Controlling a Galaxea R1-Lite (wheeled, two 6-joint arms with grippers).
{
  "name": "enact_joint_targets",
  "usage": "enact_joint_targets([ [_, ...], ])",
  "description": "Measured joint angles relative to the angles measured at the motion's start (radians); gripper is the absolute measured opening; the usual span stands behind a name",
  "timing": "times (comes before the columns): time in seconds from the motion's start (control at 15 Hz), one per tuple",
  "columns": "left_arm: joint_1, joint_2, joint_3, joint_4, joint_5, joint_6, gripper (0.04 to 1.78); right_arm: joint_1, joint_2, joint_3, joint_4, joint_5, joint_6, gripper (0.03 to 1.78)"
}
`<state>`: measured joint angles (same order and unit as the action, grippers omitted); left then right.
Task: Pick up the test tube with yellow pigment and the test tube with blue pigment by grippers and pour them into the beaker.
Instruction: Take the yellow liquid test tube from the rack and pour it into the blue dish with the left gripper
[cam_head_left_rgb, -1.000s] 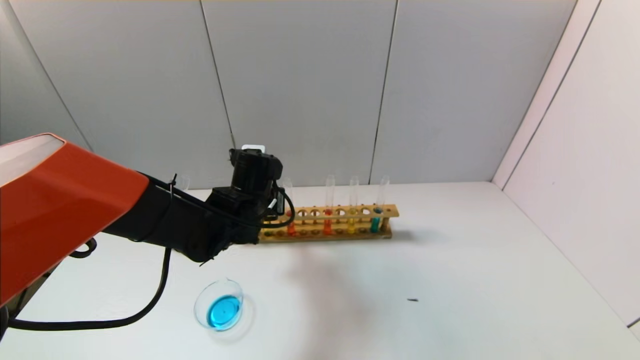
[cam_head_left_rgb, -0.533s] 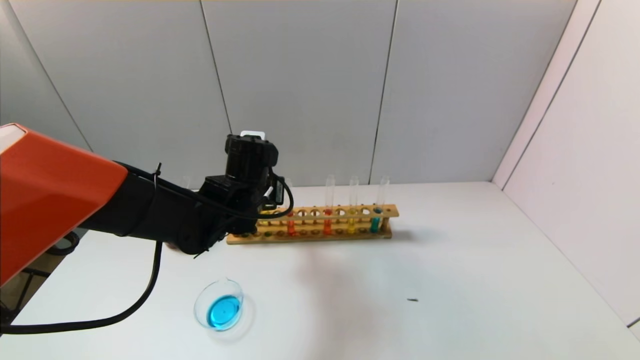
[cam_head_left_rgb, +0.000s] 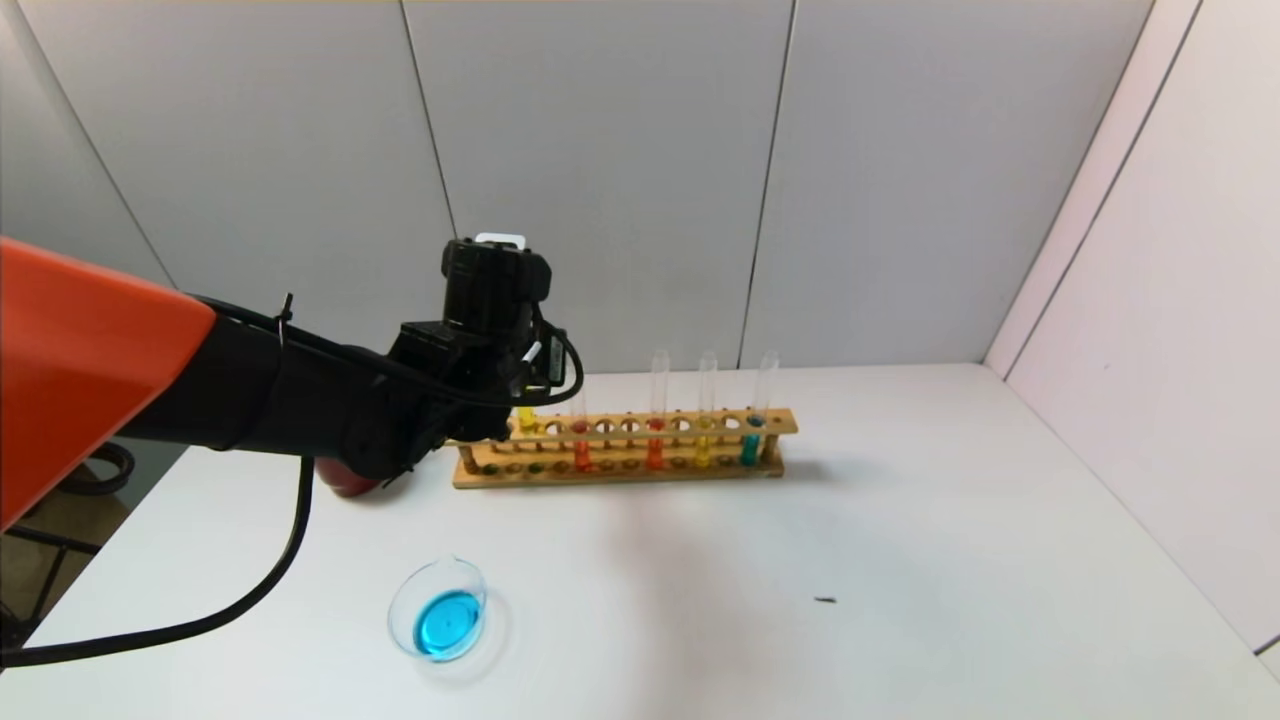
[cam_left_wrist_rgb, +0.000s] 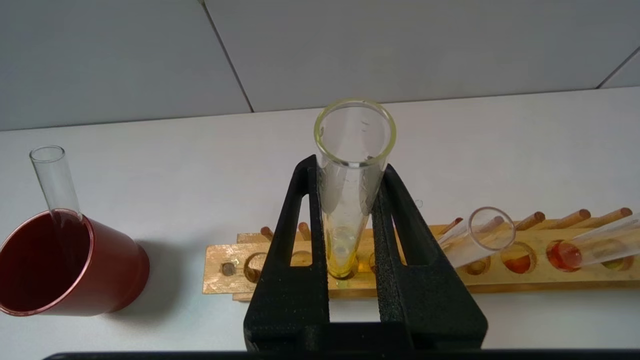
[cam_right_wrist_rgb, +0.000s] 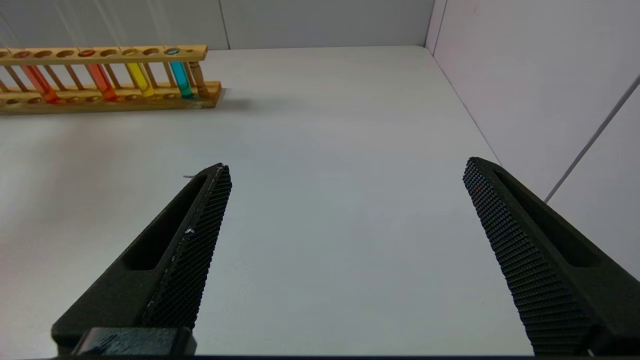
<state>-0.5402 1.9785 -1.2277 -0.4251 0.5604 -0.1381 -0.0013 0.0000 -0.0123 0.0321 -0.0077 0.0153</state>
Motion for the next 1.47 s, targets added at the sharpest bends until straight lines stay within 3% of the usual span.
enact_joint_targets([
  [0.53,0.021,-0.011,-0.164,0.152,-0.001,0.0,0.31,0.0,0.0,0.0,0.0,0.0,0.0,1.7],
  [0.8,0.023,-0.096,-0.177,0.251,-0.001,0.02,0.31,0.0,0.0,0.0,0.0,0.0,0.0,1.7],
  [1.07,0.023,-0.23,-0.081,0.348,-0.002,0.026,0.31,0.0,0.0,0.0,0.0,0.0,0.0,1.7],
  [1.47,0.032,-0.448,0.216,0.359,-0.009,0.029,0.31,0.0,0.0,0.0,0.0,0.0,0.0,1.7],
])
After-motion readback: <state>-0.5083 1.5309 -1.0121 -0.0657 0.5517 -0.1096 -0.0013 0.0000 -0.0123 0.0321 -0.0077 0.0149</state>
